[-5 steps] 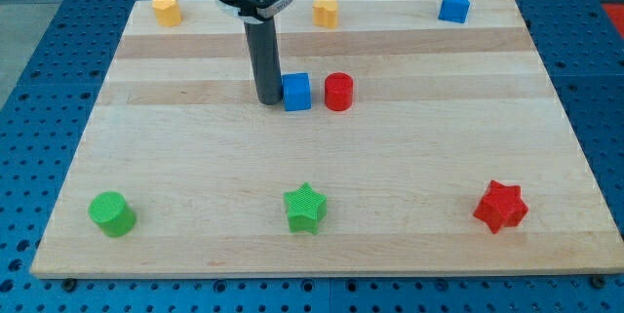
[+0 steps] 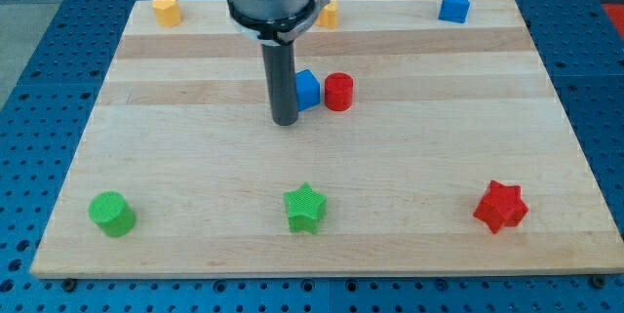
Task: Place the arm at the bottom of the red circle
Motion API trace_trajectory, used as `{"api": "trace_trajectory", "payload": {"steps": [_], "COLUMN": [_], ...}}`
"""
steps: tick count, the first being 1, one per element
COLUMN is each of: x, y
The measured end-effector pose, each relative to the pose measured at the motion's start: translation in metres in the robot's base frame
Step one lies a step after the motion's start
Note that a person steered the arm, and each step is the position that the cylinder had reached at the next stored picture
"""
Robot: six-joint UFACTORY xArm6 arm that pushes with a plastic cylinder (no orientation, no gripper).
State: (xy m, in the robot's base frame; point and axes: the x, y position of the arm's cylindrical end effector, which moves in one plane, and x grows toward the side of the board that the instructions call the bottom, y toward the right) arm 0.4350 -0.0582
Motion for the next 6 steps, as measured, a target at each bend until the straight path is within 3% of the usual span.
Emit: {"api": "trace_trajectory", "payload": {"steps": [2,6], "x": [-0.001,0.003], "y": [-0.035,0.056]}}
